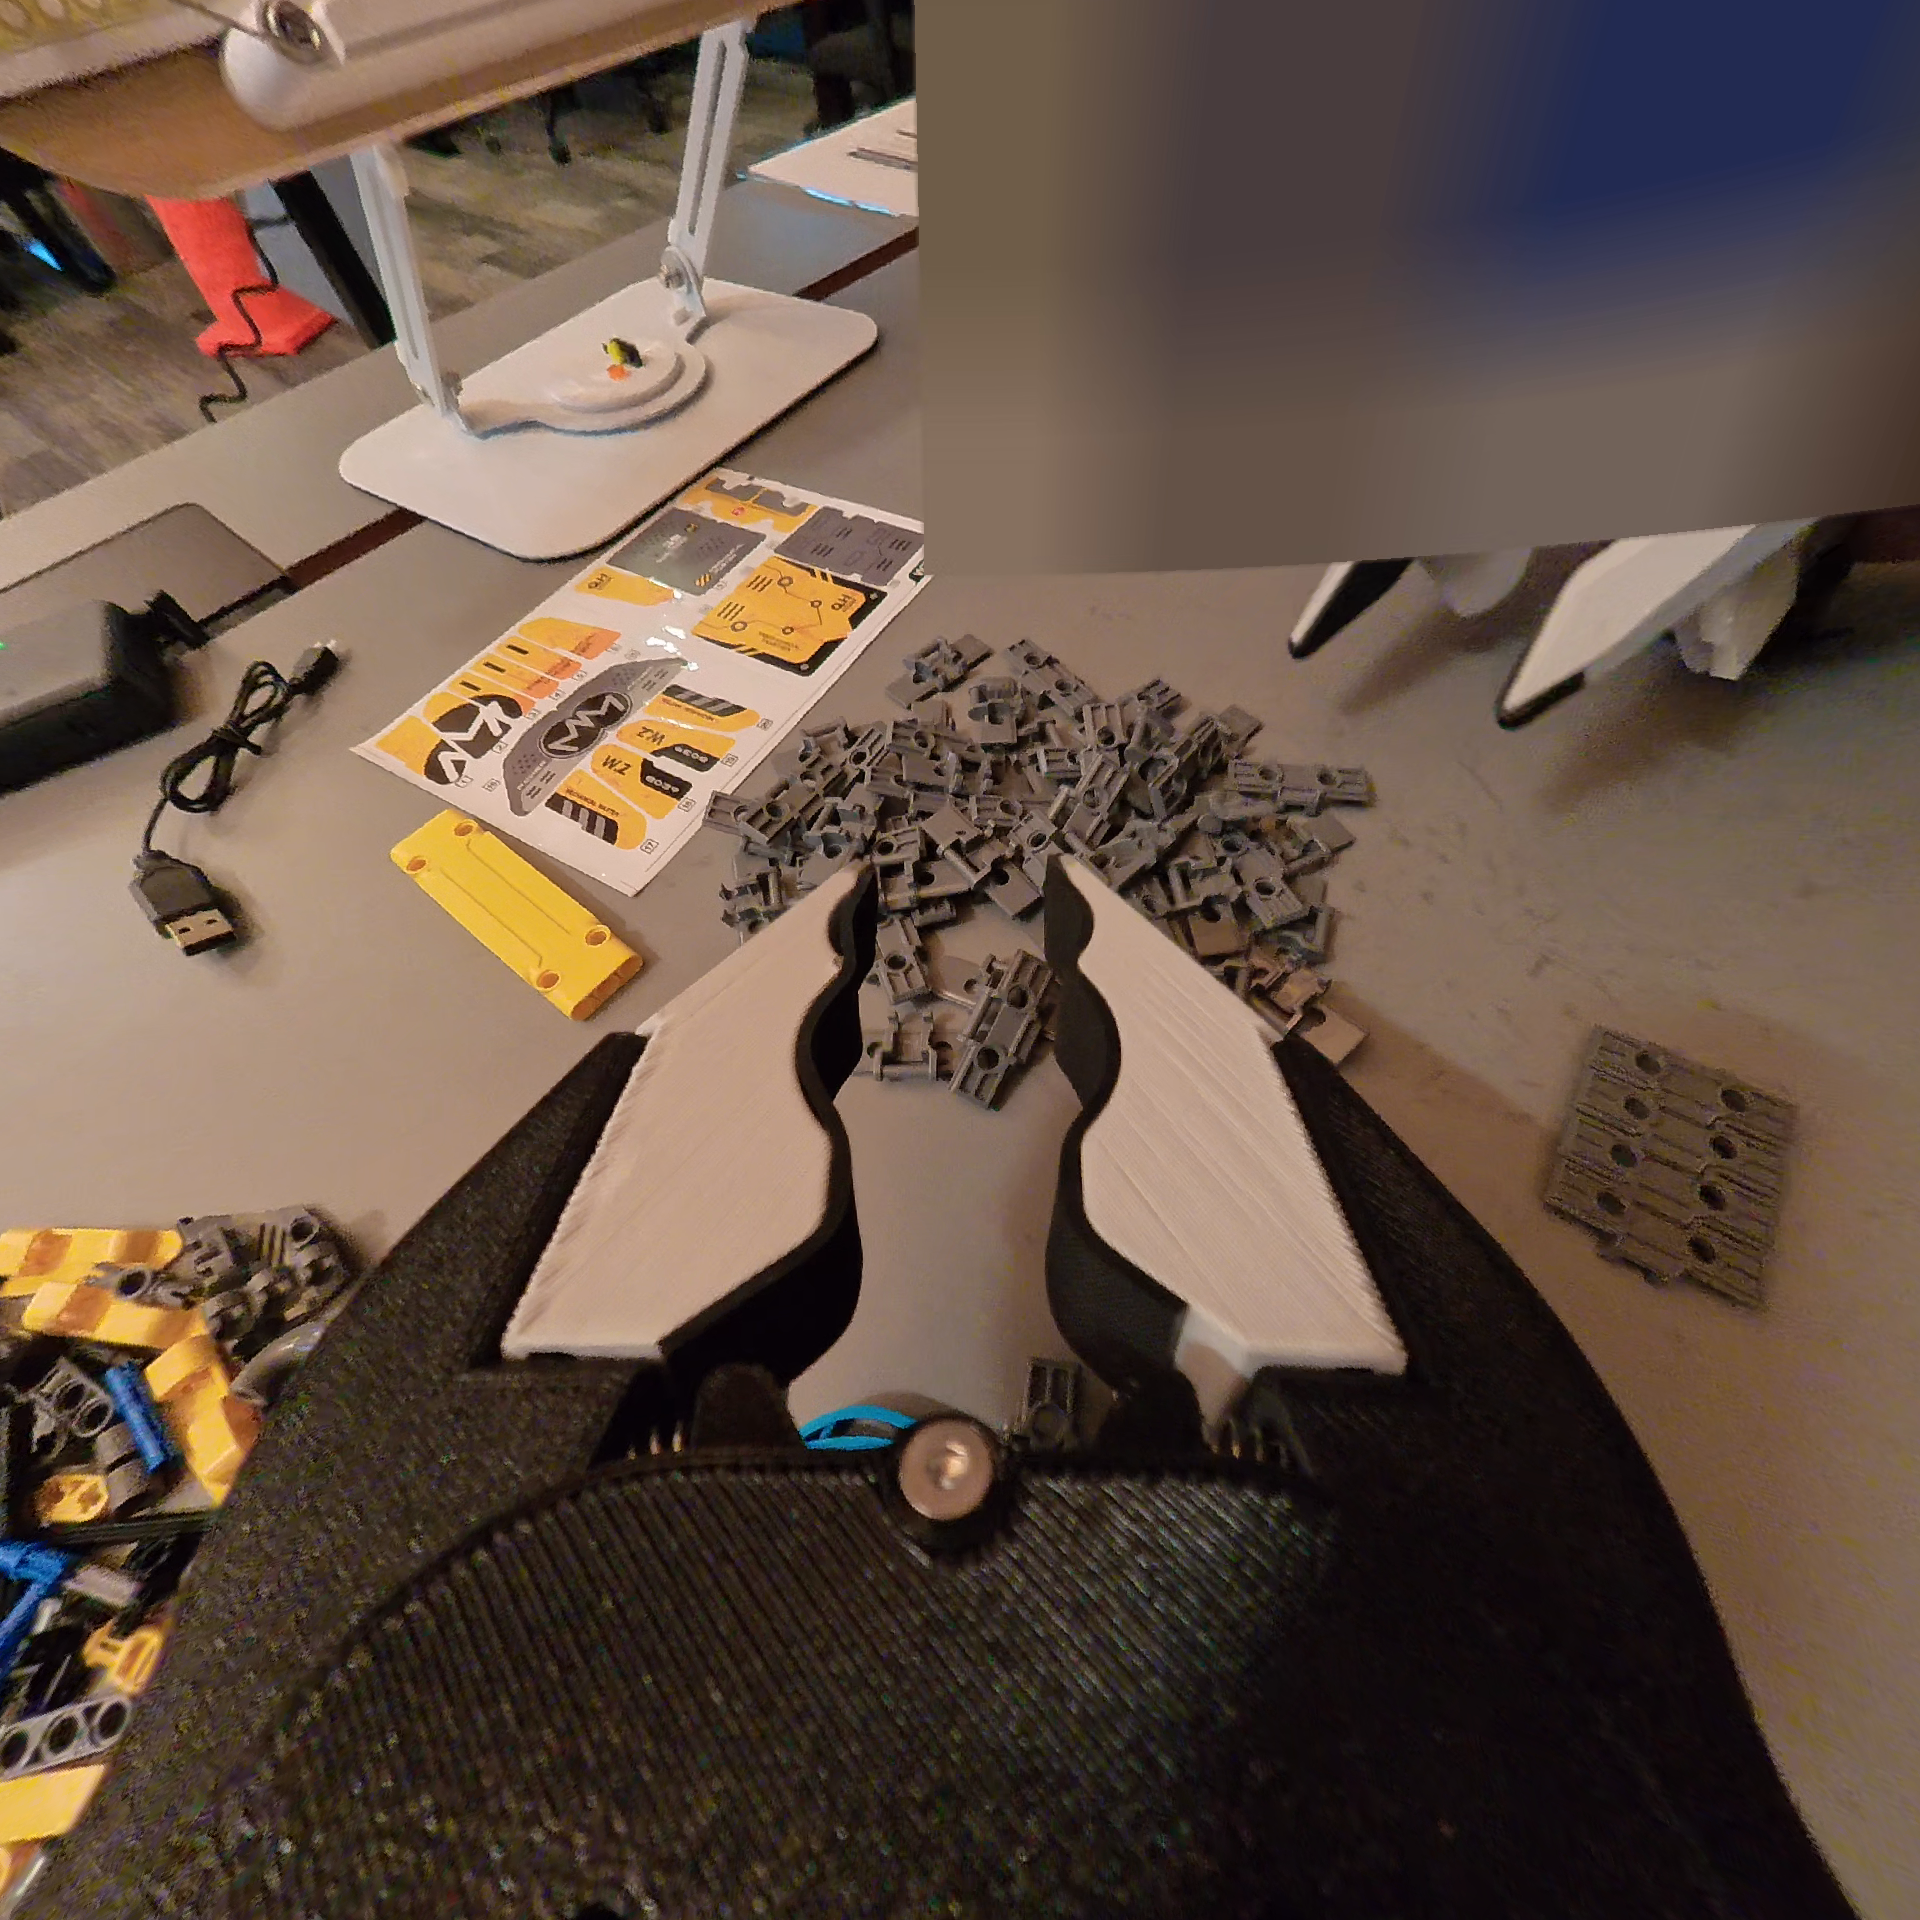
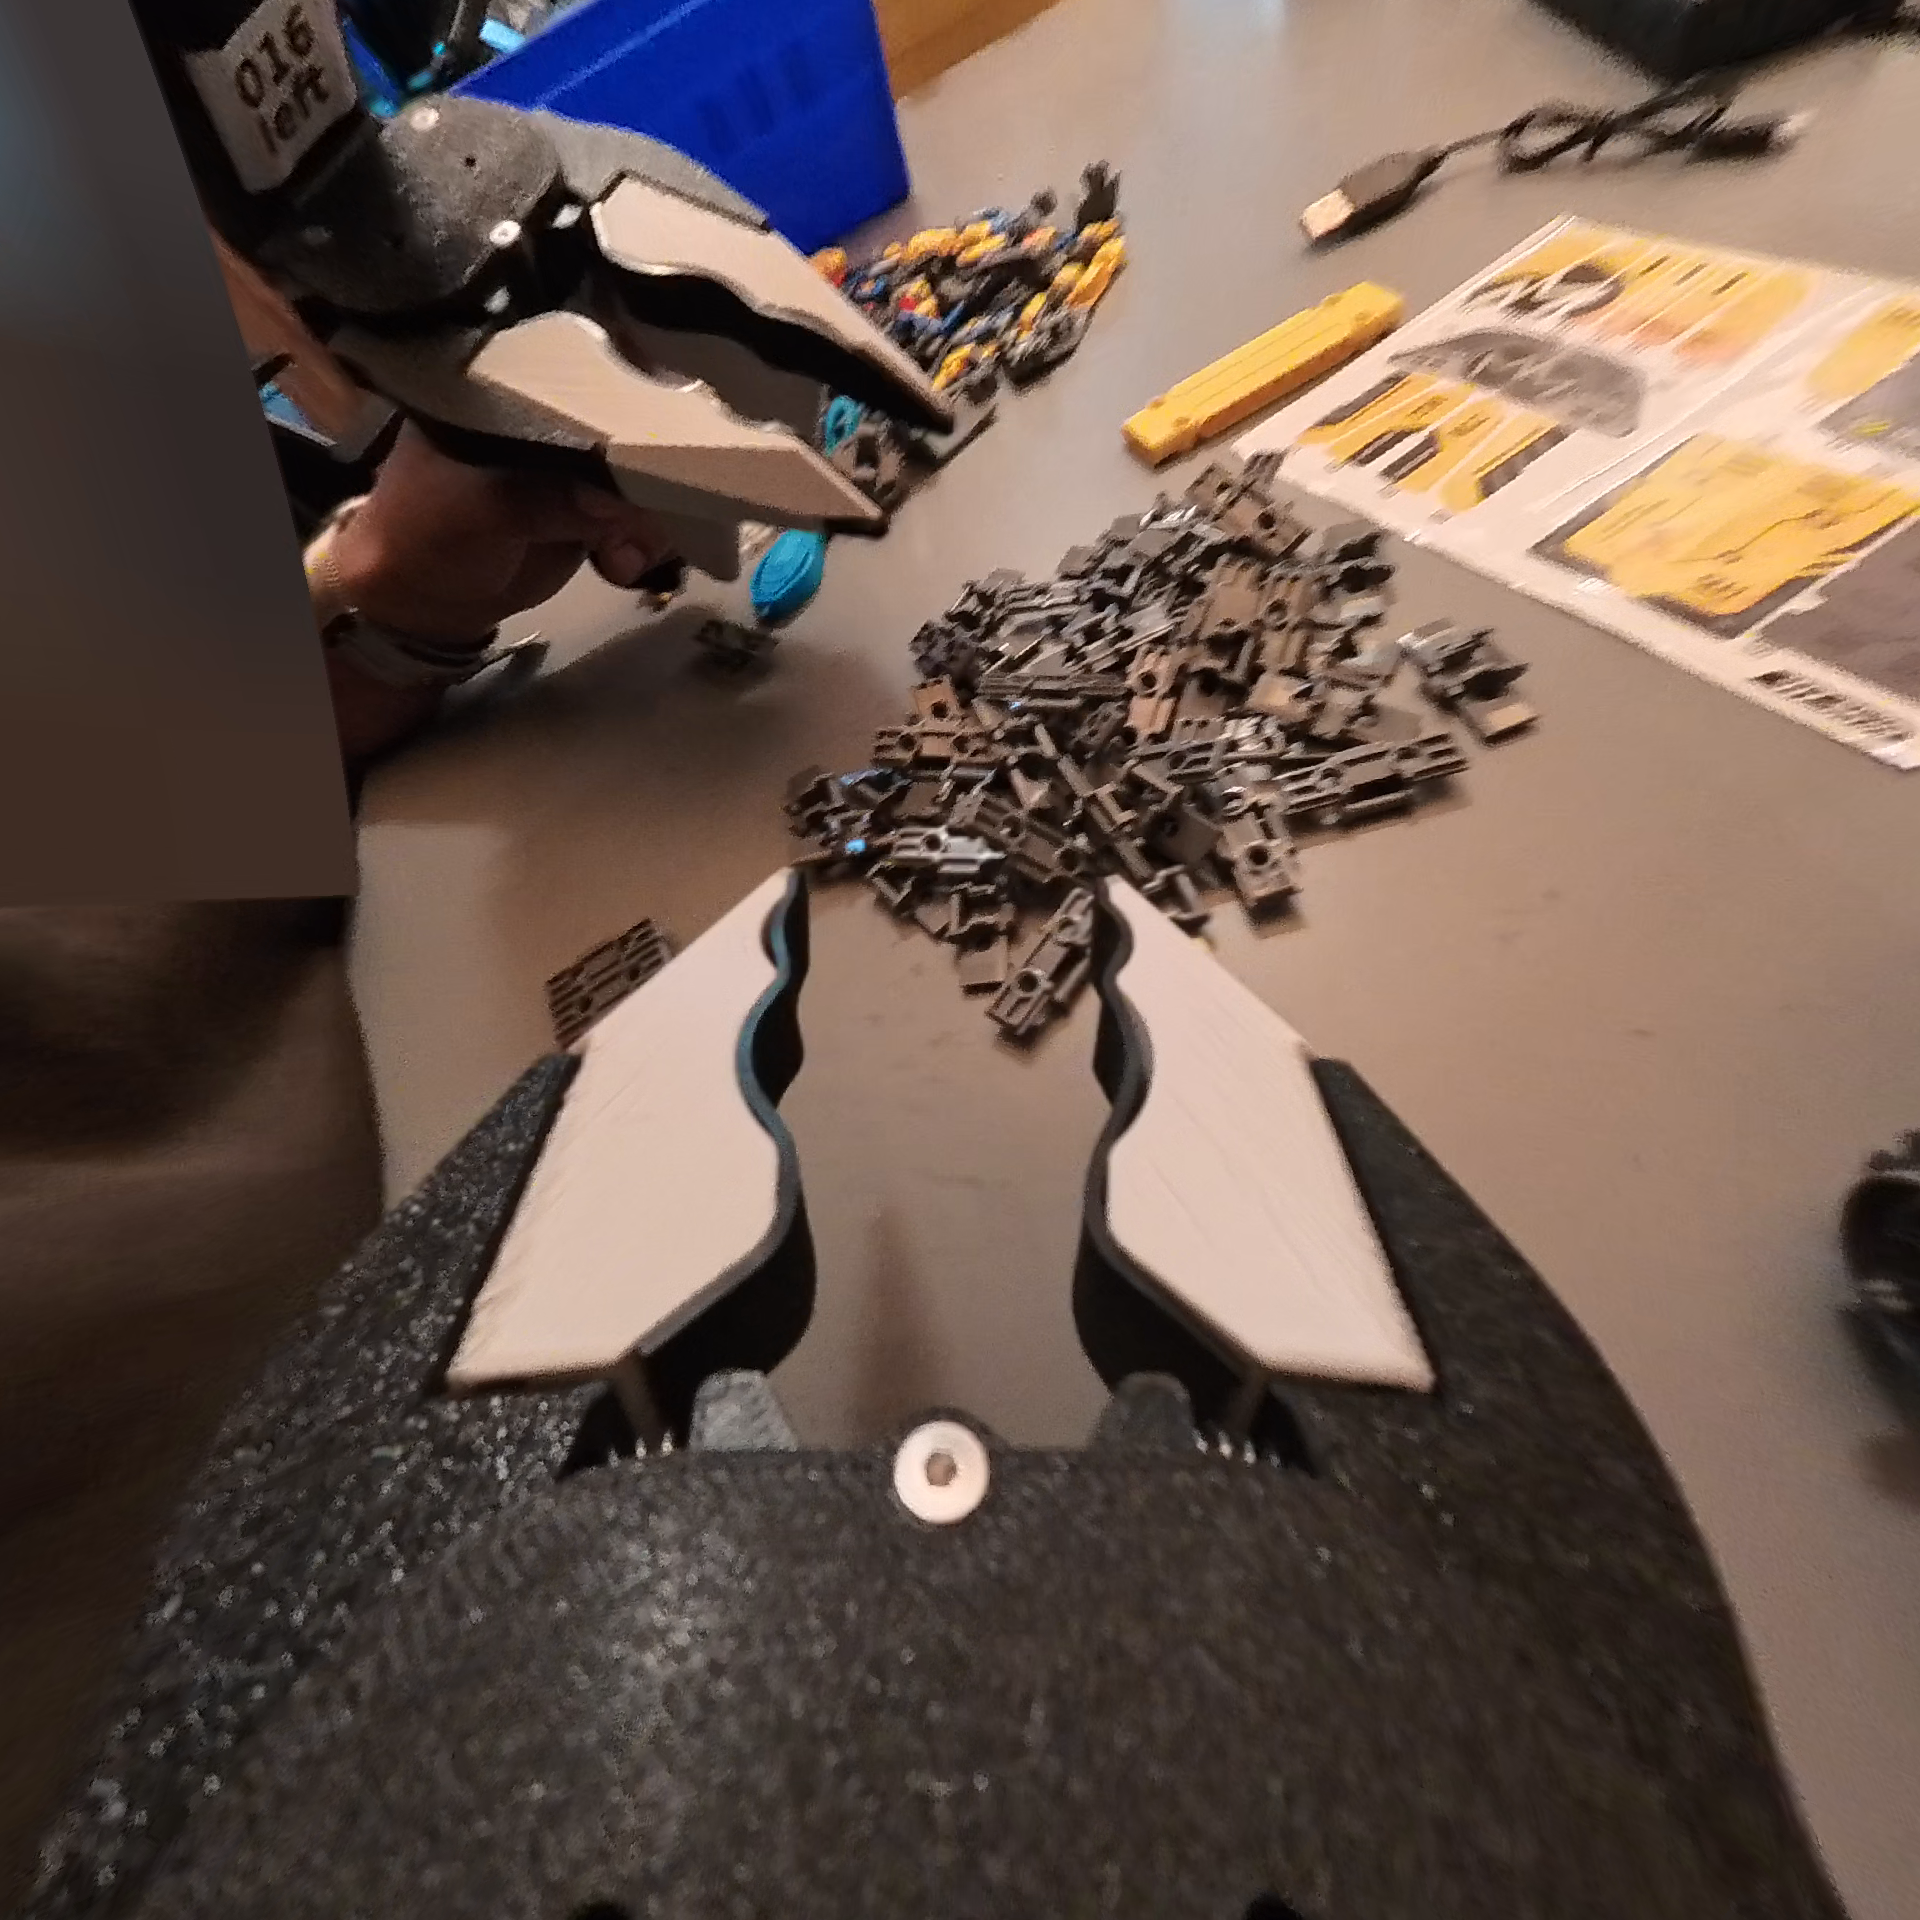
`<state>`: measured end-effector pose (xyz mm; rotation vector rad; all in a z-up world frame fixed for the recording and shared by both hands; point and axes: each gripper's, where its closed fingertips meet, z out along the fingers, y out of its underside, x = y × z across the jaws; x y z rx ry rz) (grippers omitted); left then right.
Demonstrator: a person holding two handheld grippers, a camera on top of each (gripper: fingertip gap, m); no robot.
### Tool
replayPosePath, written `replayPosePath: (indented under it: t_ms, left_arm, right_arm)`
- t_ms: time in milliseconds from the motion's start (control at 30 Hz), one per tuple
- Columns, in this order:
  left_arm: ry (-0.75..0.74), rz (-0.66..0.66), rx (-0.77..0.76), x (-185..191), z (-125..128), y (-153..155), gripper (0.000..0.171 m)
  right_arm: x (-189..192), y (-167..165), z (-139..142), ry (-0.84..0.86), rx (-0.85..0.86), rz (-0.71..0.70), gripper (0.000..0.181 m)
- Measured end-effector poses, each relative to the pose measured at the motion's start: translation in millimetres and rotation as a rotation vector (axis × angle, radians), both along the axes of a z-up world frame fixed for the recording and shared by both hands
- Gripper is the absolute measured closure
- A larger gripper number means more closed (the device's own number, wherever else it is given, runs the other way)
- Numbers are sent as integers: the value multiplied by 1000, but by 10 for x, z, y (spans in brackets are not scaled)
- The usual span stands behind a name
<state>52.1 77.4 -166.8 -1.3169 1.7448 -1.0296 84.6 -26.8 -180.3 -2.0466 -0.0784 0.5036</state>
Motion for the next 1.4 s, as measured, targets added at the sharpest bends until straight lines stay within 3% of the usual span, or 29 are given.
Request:
replayPosePath:
  t_ms: [167, 433, 800, 1400]
  left_arm:
    - [-52, -7, 25, -43, 134, -39, 141]
    - [-67, -90, -49, -92, 214, -238, 142]
    - [19, -151, 5, -126, 42, -413, 155]
    - [3, -62, 73, -92, 46, -189, 157]
  right_arm:
    - [180, -31, 124, -73, 85, -75, 131]
    - [112, -25, 162, -190, 127, -59, 142]
    - [140, -50, 300, -241, 181, -93, 145]
    - [119, -72, 370, -258, 207, -93, 144]
